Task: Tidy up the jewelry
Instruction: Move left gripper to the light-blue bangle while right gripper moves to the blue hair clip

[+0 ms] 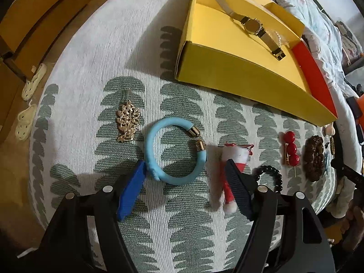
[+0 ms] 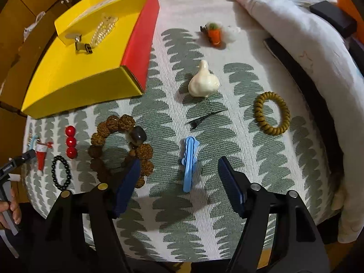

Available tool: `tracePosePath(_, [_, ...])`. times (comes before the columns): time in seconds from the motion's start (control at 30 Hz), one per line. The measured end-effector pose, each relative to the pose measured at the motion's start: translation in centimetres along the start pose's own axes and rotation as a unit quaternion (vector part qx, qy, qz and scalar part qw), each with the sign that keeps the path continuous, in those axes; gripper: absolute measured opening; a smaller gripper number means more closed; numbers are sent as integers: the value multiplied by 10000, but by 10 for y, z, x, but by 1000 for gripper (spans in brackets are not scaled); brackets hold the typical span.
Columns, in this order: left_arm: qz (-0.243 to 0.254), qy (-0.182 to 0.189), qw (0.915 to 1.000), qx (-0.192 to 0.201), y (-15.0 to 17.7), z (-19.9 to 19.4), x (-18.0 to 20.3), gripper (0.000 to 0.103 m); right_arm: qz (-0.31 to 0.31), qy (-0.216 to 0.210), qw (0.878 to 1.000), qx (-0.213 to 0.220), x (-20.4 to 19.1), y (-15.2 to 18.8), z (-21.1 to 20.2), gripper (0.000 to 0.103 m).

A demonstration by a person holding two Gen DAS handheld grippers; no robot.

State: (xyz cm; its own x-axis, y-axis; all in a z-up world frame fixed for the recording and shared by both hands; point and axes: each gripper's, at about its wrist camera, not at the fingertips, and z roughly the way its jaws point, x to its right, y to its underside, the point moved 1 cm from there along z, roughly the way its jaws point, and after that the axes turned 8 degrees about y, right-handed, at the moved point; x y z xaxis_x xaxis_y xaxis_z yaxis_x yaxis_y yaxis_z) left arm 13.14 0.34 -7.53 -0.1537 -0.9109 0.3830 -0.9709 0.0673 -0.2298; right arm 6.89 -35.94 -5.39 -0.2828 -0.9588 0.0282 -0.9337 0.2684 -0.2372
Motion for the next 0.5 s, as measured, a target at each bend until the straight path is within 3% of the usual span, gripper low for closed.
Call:
tracePosePath(0.17, [-8, -40, 10000, -9, 1, 1, -1, 71, 82, 147, 9997, -161, 2, -2, 14, 46])
tracePosePath(0.5, [4, -100, 9999, -9, -1, 4, 1, 71, -110, 528, 9984, -168, -10, -4, 22, 42])
